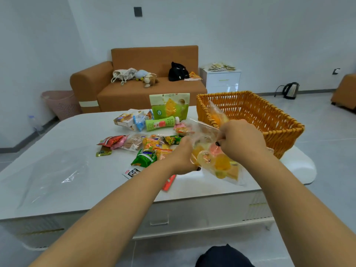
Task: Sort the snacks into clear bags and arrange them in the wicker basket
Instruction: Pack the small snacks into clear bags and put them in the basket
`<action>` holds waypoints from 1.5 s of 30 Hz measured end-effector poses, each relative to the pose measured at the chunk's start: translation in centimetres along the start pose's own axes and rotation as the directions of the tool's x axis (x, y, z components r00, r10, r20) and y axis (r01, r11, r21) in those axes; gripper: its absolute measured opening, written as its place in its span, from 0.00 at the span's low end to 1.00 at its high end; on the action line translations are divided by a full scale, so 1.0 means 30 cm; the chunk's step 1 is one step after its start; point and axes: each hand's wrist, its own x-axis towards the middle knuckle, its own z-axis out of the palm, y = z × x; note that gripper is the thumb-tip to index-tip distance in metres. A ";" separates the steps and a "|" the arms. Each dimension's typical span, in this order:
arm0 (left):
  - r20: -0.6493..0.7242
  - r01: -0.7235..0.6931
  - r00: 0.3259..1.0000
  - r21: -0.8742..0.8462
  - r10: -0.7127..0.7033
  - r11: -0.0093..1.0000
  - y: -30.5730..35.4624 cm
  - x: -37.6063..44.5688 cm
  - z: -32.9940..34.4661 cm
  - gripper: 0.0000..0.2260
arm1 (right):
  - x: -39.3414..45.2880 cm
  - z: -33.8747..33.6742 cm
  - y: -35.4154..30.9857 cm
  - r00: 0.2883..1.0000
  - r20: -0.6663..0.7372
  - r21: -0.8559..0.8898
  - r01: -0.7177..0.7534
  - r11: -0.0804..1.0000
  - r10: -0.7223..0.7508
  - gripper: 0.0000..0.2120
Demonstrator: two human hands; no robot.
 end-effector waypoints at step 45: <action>-0.051 0.058 0.996 -0.219 -0.071 0.974 0.140 -0.051 0.082 0.28 | 0.373 -0.084 0.212 0.890 -0.185 0.151 -0.393 0.907 0.416 0.09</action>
